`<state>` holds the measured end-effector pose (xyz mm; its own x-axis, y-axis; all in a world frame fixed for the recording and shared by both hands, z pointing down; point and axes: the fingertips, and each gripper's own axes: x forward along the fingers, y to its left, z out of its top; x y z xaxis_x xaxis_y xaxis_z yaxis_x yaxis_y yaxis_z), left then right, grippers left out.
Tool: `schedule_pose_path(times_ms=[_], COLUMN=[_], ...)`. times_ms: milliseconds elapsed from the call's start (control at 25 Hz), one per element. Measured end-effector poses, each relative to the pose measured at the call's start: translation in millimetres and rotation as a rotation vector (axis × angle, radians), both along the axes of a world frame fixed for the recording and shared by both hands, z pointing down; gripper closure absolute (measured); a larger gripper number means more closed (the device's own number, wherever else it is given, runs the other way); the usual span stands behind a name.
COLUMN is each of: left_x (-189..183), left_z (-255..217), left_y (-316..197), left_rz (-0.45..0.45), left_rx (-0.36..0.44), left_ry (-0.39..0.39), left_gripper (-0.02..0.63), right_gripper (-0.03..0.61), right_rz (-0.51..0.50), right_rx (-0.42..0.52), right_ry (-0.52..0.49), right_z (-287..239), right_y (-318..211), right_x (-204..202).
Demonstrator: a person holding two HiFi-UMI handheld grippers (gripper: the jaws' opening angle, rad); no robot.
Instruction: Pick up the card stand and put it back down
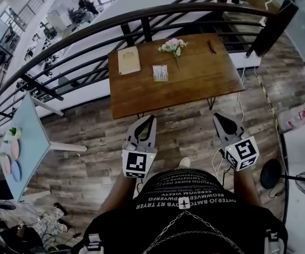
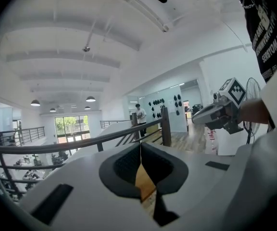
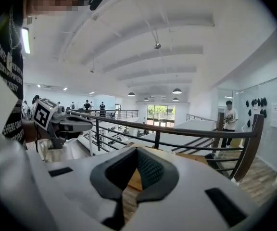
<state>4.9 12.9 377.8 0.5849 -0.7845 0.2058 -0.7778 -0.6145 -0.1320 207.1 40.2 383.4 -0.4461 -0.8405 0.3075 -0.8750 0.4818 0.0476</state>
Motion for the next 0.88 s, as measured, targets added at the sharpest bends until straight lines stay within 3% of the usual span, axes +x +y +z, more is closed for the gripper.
schedule_pose_path(times_ms=[640,880], left_x=[-3,1], left_z=[-12,-7], left_y=[-35,-31], left_rz=[-0.237,-0.259], left_rx=[0.063,0.060], left_ry=[-0.023,-0.053], left_gripper=[0.584,0.584], right_gripper=[0.563,0.563], right_rz=[-0.125,-0.144], right_rx=[0.041,0.047], right_ry=[0.020,0.016], right_z=[-1,-1], right_y=[-45,-50], right_x=[36,42])
